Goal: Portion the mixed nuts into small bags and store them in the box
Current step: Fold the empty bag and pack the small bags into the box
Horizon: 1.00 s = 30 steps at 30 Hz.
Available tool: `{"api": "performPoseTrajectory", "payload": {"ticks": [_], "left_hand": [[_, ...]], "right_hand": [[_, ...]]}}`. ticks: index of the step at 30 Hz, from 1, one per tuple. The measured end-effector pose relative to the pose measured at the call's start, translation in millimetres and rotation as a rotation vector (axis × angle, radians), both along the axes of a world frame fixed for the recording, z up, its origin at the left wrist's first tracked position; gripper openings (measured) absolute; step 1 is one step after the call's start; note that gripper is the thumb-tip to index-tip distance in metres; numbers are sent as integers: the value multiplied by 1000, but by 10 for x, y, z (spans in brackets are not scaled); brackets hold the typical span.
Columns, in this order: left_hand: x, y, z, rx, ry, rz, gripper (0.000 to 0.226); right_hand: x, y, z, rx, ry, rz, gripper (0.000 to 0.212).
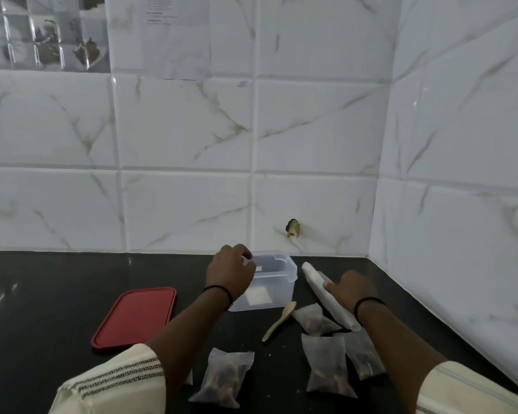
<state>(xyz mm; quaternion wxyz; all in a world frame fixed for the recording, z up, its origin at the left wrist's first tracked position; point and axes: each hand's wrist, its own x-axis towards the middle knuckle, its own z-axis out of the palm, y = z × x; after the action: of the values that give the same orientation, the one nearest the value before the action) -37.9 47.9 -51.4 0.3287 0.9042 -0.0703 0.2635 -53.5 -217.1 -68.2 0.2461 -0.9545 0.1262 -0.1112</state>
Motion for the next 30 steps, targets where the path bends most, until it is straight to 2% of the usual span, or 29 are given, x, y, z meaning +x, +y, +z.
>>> {"api": "performPoseTrajectory", "payload": {"ticks": [3, 7, 16, 21, 23, 25, 28, 30], "left_hand": [[30, -3, -2, 28, -5, -12, 18], [113, 68, 0, 28, -16, 12, 20], [69, 36, -44, -16, -25, 8, 17], [-41, -54, 96, -63, -106, -11, 12], [-106, -93, 188, -167, -89, -21, 27], [-178, -112, 310, -393, -8, -60, 44], [-280, -58, 507, -898, 348, -258, 63], [-278, 124, 596, -1121, 579, -462, 65]], "right_hand": [[75, -10, -67, -13, 77, -26, 56], [197, -10, -159, -2, 133, -31, 50], [247, -134, -93, 23, 102, -31, 20], [119, -82, 279, -4, -45, 46, 11], [30, -2, 467, 156, -180, 111, 11], [-84, 76, 668, 316, -267, 218, 9], [-263, 174, 935, 371, -165, 456, 10], [-333, 221, 1046, 310, -56, 566, 18]]}}
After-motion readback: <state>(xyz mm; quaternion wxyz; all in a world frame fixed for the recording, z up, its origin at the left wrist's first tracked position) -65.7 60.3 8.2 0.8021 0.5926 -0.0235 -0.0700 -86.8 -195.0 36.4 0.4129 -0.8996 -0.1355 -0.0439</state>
